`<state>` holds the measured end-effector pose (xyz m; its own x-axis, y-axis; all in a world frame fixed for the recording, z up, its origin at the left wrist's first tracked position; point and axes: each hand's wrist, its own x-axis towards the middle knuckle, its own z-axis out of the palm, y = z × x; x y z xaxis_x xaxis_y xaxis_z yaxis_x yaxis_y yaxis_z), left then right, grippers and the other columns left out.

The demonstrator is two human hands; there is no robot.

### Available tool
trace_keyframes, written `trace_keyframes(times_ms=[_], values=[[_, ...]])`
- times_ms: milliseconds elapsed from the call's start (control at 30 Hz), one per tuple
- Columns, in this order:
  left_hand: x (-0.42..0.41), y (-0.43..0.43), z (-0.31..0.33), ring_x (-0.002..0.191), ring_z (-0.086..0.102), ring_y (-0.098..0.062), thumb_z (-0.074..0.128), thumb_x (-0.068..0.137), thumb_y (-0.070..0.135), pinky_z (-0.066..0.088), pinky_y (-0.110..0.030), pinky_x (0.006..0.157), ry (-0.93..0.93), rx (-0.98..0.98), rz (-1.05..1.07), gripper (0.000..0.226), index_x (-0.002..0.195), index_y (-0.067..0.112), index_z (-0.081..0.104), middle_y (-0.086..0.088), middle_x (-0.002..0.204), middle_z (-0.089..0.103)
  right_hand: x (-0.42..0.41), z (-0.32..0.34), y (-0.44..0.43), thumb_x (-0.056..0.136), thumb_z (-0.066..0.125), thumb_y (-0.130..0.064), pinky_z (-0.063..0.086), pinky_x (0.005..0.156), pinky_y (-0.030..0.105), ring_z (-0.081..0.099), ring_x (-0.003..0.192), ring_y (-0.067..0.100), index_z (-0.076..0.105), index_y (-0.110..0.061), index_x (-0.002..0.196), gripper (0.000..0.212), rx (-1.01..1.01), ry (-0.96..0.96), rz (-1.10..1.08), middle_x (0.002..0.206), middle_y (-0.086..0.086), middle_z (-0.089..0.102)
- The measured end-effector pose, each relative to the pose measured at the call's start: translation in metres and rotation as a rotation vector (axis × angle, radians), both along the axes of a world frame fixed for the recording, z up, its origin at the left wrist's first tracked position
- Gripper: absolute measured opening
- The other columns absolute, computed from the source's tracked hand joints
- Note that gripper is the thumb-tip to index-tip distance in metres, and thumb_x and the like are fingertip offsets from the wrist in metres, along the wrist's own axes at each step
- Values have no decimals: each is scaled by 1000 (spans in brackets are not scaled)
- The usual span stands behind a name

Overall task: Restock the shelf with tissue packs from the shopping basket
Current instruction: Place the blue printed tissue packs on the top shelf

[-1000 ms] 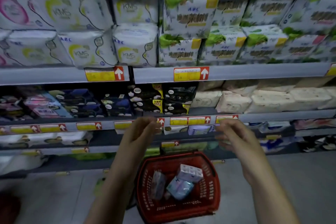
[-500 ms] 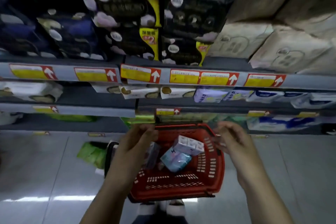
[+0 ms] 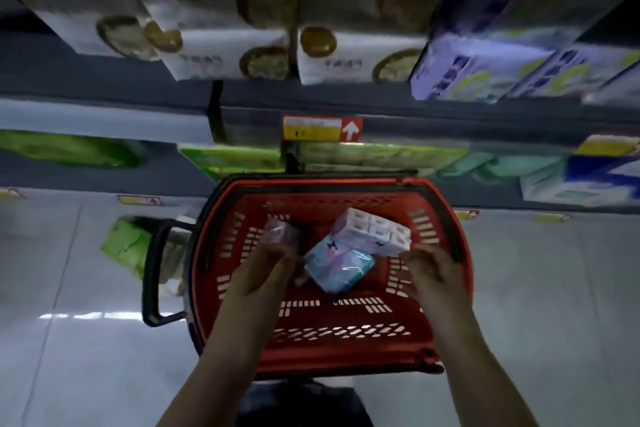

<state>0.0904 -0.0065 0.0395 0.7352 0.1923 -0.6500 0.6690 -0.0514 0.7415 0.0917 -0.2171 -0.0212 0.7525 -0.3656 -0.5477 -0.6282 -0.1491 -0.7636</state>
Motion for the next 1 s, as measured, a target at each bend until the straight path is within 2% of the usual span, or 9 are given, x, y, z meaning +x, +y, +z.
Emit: trace_keyframes(times_ms=[67,100,167,267,367,600,733,900,1000], values=[[4,-2,-25,94,68,-22,54,94,20,51,-47,92,-5,6,-1,17,85,22,69,-2,90,74,2,-29,1,92,53,-6,47,75,11,58,84,2,59,-22,100,19,-33,3,57,95,-9,63],[5,-2,-37,95,68,-22,53,95,20,50,-47,93,-5,10,-5,16,89,20,68,-3,93,73,5,-44,1,93,52,-4,45,72,10,56,83,1,57,-21,103,20,-57,7,90,94,-8,62],[4,1,-59,96,67,-19,50,96,23,50,-45,93,21,24,-30,15,94,21,65,-2,97,72,8,-80,-1,91,55,-5,41,76,21,60,92,14,55,-22,104,21,-140,40,189,100,-2,61],[-5,11,-90,96,66,-14,48,96,29,51,-42,92,83,39,-63,17,102,24,63,3,100,71,18,-125,-3,87,59,1,33,77,16,59,109,28,59,-7,116,30,-257,98,339,108,8,61],[-10,20,-114,97,66,-11,47,97,27,51,-36,87,108,34,-52,17,99,28,63,8,96,71,32,-154,-5,82,65,1,33,83,17,53,117,32,48,0,132,52,-384,99,418,130,18,52],[-16,20,-144,106,63,-11,48,96,28,49,-30,89,144,37,-21,26,119,24,59,6,110,69,70,-201,-13,85,68,-17,42,89,30,51,121,30,25,-9,148,77,-361,246,489,140,11,45],[-18,14,-151,104,64,-12,48,96,24,48,-34,92,163,22,65,20,110,28,62,7,107,70,79,-214,-16,95,51,-40,36,102,38,42,131,33,25,-11,148,66,-461,258,524,150,16,34],[-17,2,-147,98,65,-9,48,97,18,49,-26,78,198,-31,131,21,112,26,60,4,105,70,67,-222,-16,100,39,-37,33,77,27,50,117,35,44,-5,134,47,-494,279,431,139,24,40],[-14,-2,-143,97,63,-5,50,96,18,47,-24,79,221,-40,176,17,100,31,60,9,103,68,62,-224,-13,100,39,-37,38,86,33,40,128,35,46,-1,132,48,-473,333,307,141,26,39]])
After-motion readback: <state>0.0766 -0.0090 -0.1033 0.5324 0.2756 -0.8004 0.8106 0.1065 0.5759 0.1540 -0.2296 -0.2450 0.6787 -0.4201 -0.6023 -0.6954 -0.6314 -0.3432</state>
